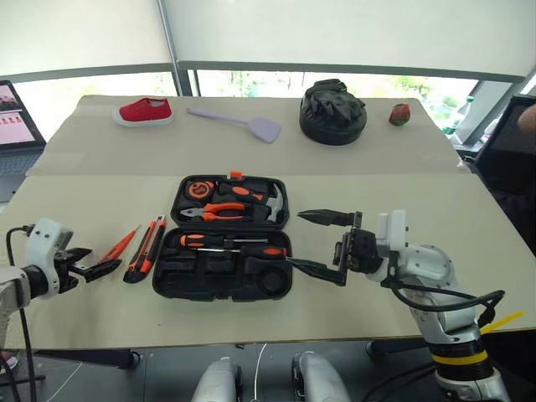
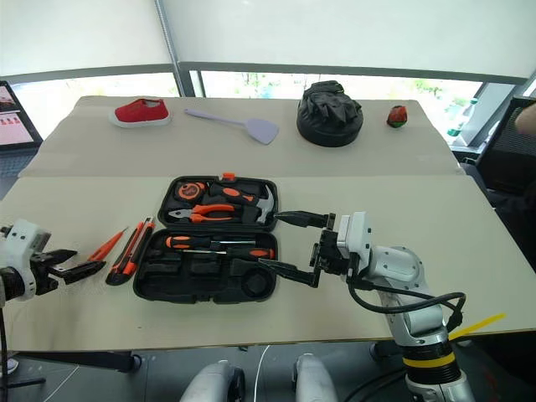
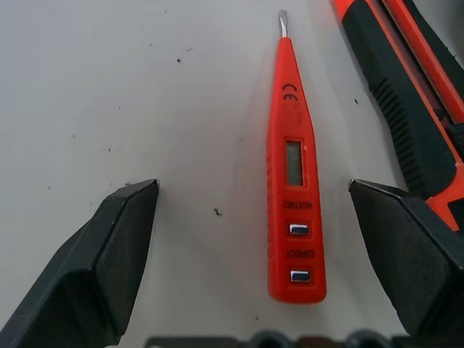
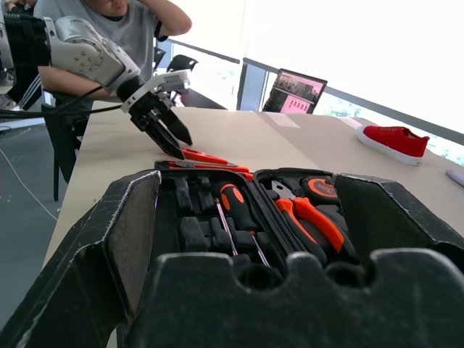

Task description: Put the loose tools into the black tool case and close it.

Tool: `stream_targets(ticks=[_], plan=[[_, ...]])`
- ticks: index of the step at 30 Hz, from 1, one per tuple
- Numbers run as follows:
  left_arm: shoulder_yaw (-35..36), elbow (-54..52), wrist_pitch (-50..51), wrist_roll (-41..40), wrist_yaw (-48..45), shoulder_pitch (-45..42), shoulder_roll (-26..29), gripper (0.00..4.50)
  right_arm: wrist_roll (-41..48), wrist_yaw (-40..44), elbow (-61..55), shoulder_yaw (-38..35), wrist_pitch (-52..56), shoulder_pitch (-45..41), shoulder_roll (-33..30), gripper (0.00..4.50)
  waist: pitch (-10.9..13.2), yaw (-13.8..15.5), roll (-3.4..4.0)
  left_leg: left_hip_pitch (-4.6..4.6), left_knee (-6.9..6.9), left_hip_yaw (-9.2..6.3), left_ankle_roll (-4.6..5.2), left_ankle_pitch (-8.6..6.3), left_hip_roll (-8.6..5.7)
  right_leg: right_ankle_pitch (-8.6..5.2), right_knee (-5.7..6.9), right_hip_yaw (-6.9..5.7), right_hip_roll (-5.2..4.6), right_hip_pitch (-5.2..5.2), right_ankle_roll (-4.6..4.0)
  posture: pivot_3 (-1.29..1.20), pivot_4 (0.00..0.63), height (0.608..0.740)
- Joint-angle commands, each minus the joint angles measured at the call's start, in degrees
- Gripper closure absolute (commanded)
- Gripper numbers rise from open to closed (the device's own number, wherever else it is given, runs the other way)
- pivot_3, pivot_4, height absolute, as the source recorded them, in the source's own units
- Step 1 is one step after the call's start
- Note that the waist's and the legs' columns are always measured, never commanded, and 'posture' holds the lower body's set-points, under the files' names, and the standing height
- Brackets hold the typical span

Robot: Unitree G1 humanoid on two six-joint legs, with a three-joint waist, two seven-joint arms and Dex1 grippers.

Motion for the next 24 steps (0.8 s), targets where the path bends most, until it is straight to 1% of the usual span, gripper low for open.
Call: stream_targets(ticks=[1,2,3,4,5,7,8,9,10,12,13,15,18,21,24], plan=[[-3.9,4.7,-4.6,4.9,0.4,-3.7,-1.1,0.26,0.5,-1.1,-2.2,0.4,-0.2,-0.4,0.2,0.02,0.0,0.4,0.03,0.04,0.01,0.0,-0.01,0.01,-0.01,0.0,0.01,0.0,-0.02,0.05,0.0,0.0,0.15,0.74],[-4.0,5.6,-5.0,5.0,0.0,-4.4,-1.5,0.53,0.5,-1.2,-2.4,0.5,-0.2,-0.3,0.2,0.0,0.0,0.5,0.04,0.09,0.01,0.0,-0.01,0.01,-0.03,0.0,0.03,0.0,-0.03,0.1,0.0,0.0,0.15,0.74],[-3.9,6.3,-5.1,4.9,-0.4,-4.9,-1.8,0.69,0.6,-1.4,-2.6,0.6,-0.2,-0.2,0.1,0.0,0.0,0.6,0.04,0.13,0.02,0.0,-0.02,0.02,-0.03,0.0,0.04,0.01,-0.04,0.13,0.0,0.0,0.15,0.74],[-4.1,6.8,-5.4,4.8,-1.2,-5.2,-2.2,1.0,0.6,-1.5,-2.7,0.7,-0.2,-0.1,0.0,0.0,0.0,0.8,0.05,0.16,0.03,0.0,-0.02,0.02,-0.02,0.0,0.06,0.01,-0.03,0.15,0.0,0.0,0.15,0.74],[-4.1,7.1,-5.3,4.7,-1.9,-5.4,-2.5,1.45,0.6,-1.6,-2.8,0.9,-0.2,0.1,-0.1,0.0,0.0,0.8,0.05,0.17,0.03,0.0,-0.02,0.02,-0.02,0.0,0.08,0.01,-0.03,0.15,0.0,0.0,0.15,0.74],[-3.9,8.0,-5.4,4.3,-3.0,-5.7,-2.9,2.18,0.5,-1.6,-2.9,1.2,-0.2,0.3,-0.3,0.0,0.0,0.9,0.05,0.17,0.03,0.0,-0.02,0.02,-0.03,0.0,0.09,0.01,-0.04,0.14,0.0,0.0,0.15,0.74],[-3.5,8.6,-5.7,4.2,-3.3,-5.8,-3.0,2.36,0.4,-1.6,-3.0,1.4,-0.2,0.3,-0.4,0.0,0.0,0.9,0.05,0.17,0.03,0.0,-0.02,0.02,-0.03,0.0,0.08,0.02,-0.04,0.15,0.0,0.0,0.15,0.74],[-3.1,8.9,-5.9,4.1,-3.7,-5.8,-3.1,2.86,0.3,-1.6,-3.0,1.5,-0.2,0.3,-0.6,0.0,0.0,0.9,0.05,0.17,0.03,0.01,-0.02,0.02,-0.04,0.0,0.08,0.02,-0.05,0.15,0.01,0.0,0.15,0.74],[-2.7,8.8,-6.5,3.9,-4.2,-5.6,-3.2,3.25,0.3,-1.6,-3.0,1.5,-0.2,0.3,-0.7,0.0,0.0,0.9,0.05,0.16,0.04,0.02,-0.02,0.02,-0.04,0.0,0.08,0.02,-0.05,0.14,0.01,0.0,0.15,0.74],[-1.8,9.3,-8.7,3.9,-4.8,-5.5,-3.4,3.87,0.3,-1.6,-3.0,1.7,-0.2,0.3,-0.9,0.0,0.0,0.9,0.05,0.15,0.04,0.03,-0.01,0.02,-0.04,0.0,0.07,0.02,-0.06,0.14,0.01,0.0,0.15,0.74],[-1.1,9.4,-10.7,3.9,-5.1,-5.6,-3.6,4.05,0.2,-1.4,-3.0,1.8,-0.3,0.3,-1.0,0.0,0.0,0.9,0.05,0.15,0.04,0.03,-0.02,0.02,-0.04,0.0,0.07,0.02,-0.06,0.14,0.01,0.0,0.15,0.74],[0.7,9.6,-15.6,3.4,-6.4,-6.2,-3.7,4.05,0.0,-1.1,-3.0,2.0,-0.3,0.2,-1.4,0.0,0.0,0.9,0.04,0.14,0.04,0.03,-0.02,0.02,-0.04,0.0,0.07,0.02,-0.06,0.13,0.01,0.0,0.15,0.74],[2.7,10.5,-18.2,2.3,-7.8,-7.8,-3.2,4.05,0.2,-1.1,-3.1,2.1,-0.2,-0.1,-1.7,0.0,0.0,1.0,0.01,0.08,0.07,0.01,-0.02,0.02,-0.02,0.0,0.07,-0.01,-0.04,0.1,0.0,0.0,0.15,0.74],[4.0,6.2,-24.5,-0.2,-14.1,-8.8,-2.9,4.05,0.3,-1.1,-3.2,2.1,-0.1,-0.3,-2.3,0.0,0.0,1.0,0.0,0.02,0.08,0.0,-0.02,0.02,-0.01,0.0,0.06,-0.04,-0.03,0.07,0.0,0.0,0.15,0.74],[1.5,-0.6,-28.2,-0.7,-20.3,-9.4,-2.1,4.05,0.5,-1.0,-3.6,2.1,0.3,-0.4,-2.9,0.0,0.0,1.1,0.0,-0.02,0.09,0.0,-0.02,0.02,-0.03,0.01,0.03,-0.04,-0.07,0.07,0.0,0.0,0.15,0.74]])
